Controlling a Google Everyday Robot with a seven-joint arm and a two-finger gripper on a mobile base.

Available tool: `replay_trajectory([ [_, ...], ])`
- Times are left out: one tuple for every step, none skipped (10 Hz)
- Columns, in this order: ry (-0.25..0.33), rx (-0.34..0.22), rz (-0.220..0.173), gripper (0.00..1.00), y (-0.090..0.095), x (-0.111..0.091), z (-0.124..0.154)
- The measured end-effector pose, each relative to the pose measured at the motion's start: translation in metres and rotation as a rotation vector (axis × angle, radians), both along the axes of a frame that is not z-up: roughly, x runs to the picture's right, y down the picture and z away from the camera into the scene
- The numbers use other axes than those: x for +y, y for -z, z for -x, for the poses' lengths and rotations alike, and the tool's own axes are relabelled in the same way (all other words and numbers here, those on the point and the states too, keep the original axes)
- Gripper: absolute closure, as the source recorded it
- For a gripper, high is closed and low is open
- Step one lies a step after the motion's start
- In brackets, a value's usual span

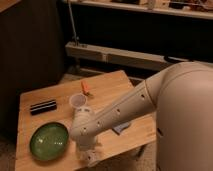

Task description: Place the bottle in the ceramic bowl

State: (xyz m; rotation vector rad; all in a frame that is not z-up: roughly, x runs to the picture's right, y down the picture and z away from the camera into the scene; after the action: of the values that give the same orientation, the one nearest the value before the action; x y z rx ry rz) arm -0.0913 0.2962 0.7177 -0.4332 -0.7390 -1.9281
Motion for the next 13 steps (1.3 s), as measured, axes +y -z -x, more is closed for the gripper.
replay_trajectory([
  [-0.005, 0.012, -0.001, 0.29, -0.003, 0.001, 0.000],
  [-0.007, 0.019, 0.001, 0.29, -0.005, 0.002, 0.001],
  [-0.012, 0.031, 0.003, 0.29, -0.008, 0.003, 0.001],
  [-0.015, 0.044, 0.004, 0.29, -0.012, 0.004, 0.000],
  [-0.016, 0.059, 0.007, 0.29, -0.017, 0.006, 0.000],
  [-0.013, 0.071, 0.007, 0.32, -0.022, 0.007, 0.000],
  [-0.014, 0.081, 0.006, 0.38, -0.024, 0.007, -0.001],
  [-0.017, 0.091, 0.002, 0.50, -0.023, 0.007, -0.002],
  [-0.029, 0.093, 0.003, 0.60, -0.021, 0.006, -0.005],
  [-0.049, 0.079, 0.010, 0.68, -0.016, 0.003, -0.007],
  [-0.073, 0.066, 0.018, 0.80, -0.010, -0.004, -0.014],
  [-0.084, 0.055, 0.017, 0.88, -0.005, -0.009, -0.014],
  [-0.092, 0.041, 0.007, 0.97, 0.005, -0.017, -0.013],
])
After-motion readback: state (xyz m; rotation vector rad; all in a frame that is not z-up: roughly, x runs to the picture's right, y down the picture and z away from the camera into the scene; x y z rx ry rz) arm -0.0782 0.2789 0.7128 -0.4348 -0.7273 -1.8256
